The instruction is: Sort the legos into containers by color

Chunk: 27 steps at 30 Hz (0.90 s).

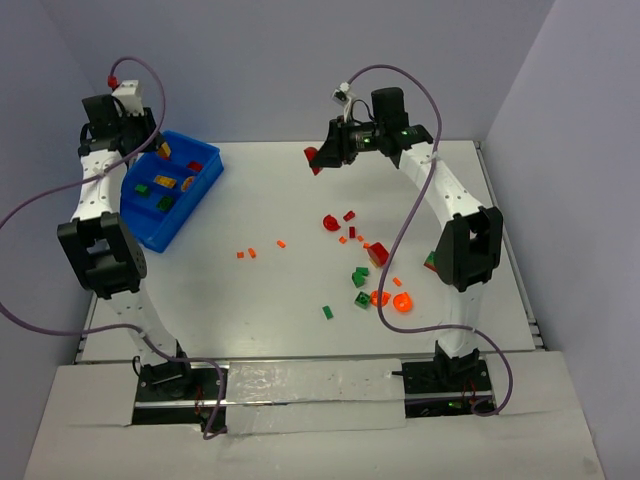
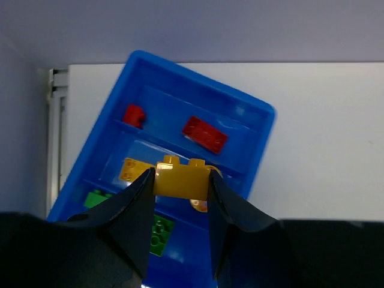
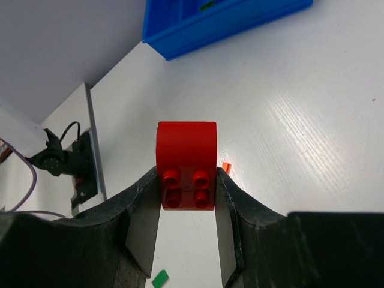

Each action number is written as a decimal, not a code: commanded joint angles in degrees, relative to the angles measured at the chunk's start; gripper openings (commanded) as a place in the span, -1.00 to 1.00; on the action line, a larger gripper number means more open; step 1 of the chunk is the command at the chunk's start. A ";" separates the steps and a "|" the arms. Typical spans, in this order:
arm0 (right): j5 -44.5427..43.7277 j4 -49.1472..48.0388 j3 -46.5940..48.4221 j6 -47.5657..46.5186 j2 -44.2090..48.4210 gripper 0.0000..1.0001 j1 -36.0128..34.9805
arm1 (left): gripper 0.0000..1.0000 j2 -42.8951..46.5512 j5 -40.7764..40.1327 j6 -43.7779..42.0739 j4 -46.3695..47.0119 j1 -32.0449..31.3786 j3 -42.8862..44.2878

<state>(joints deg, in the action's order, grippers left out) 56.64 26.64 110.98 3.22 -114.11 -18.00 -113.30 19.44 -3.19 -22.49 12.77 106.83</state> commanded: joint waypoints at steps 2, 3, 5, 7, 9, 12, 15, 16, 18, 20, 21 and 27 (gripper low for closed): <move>-1.56 1.42 -0.14 -2.52 4.51 -1.00 -0.19 | -1.00 -4.04 -9.38 2.82 6.86 1.58 0.94; -1.75 1.66 -0.09 -2.52 4.51 -1.00 -0.19 | -1.00 -5.57 -9.05 4.06 6.39 1.87 2.37; -2.14 2.09 0.02 -2.61 4.51 -1.00 -0.19 | -1.00 -8.35 -6.62 6.04 5.13 2.75 5.07; -2.40 2.41 -0.15 -4.23 4.69 -1.00 -0.19 | -1.00 -9.66 -3.46 7.57 5.36 3.58 5.78; -2.73 2.68 -0.29 -4.51 4.83 -1.00 -0.19 | -1.00 -10.57 -0.86 8.74 5.97 4.05 5.92; -3.20 2.98 -0.67 -4.89 5.13 -1.00 -0.19 | -0.96 -12.64 2.87 10.30 6.05 4.63 6.81; -3.77 3.53 -0.89 -5.35 5.48 -1.00 -0.19 | -0.92 -14.02 5.17 11.37 6.41 4.82 7.13; -3.91 3.62 -1.02 -5.45 5.49 -1.00 -0.20 | -0.90 -14.25 6.20 12.04 7.04 4.92 6.98; -4.17 3.95 -0.95 -5.69 5.56 -1.00 -0.19 | -0.86 -15.49 7.63 13.50 7.49 5.33 7.35; -4.28 4.13 -0.93 -5.77 5.57 -1.00 -0.19 | -0.83 -16.38 8.99 14.11 7.91 5.43 7.63; -4.44 4.23 -0.85 -5.79 5.57 -1.00 -0.19 | -0.82 -16.82 9.52 14.36 8.09 5.52 7.88; -5.22 5.34 -0.85 -6.47 5.74 -1.00 -0.19 | -0.74 -19.76 12.10 16.46 9.30 5.95 9.45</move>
<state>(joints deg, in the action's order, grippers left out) 52.16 31.38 110.10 -1.98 -112.92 -18.02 -131.81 27.88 10.86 -16.40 18.10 112.97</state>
